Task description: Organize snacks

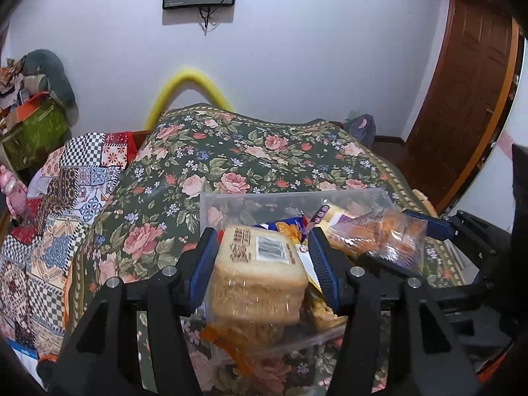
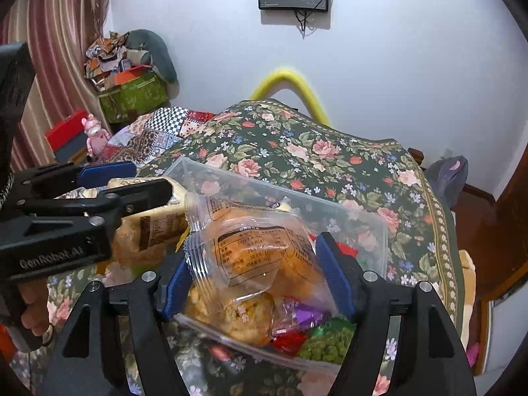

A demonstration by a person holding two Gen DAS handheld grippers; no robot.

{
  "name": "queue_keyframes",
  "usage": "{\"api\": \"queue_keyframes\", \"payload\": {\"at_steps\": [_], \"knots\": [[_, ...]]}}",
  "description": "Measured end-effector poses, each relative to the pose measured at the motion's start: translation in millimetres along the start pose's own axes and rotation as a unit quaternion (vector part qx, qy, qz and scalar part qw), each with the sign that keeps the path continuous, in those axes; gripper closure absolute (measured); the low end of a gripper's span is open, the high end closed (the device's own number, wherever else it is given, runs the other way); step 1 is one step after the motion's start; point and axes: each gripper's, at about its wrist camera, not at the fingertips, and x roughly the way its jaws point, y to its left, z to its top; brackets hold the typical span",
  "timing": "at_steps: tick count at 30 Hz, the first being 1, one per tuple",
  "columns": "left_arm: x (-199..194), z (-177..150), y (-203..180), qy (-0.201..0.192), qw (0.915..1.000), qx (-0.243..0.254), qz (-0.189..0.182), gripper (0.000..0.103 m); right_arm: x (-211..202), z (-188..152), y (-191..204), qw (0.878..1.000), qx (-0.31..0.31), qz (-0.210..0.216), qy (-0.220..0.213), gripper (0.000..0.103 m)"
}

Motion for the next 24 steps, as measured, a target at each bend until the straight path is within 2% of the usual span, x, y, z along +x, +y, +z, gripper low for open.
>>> {"api": "queue_keyframes", "payload": {"at_steps": [6, 13, 18, 21, 24], "knots": [[-39.6, -8.1, -1.3, -0.021, 0.9997, -0.012, -0.008, 0.047, -34.8, -5.0, -8.6, 0.999, 0.022, 0.019, -0.022, 0.032], [-122.4, -23.6, -26.9, -0.097, 0.9952, 0.003, 0.005, 0.047, -108.1, -16.2, -13.4, 0.997, 0.038, 0.018, -0.069, 0.032], [-191.1, -39.1, -51.2, -0.164, 0.9861, 0.020, 0.023, 0.046, -166.5, -23.2, -5.4, 0.992, 0.043, 0.012, -0.121, 0.028], [-229.4, -50.9, -63.6, -0.201, 0.9790, 0.021, 0.027, 0.035, -201.2, -30.0, 2.9, 0.986, 0.050, 0.008, -0.160, 0.022], [-259.6, -62.7, -73.8, -0.231, 0.9723, 0.026, 0.028, 0.030, -231.9, -37.2, 14.1, 0.979, 0.048, 0.001, -0.196, 0.020]]}}
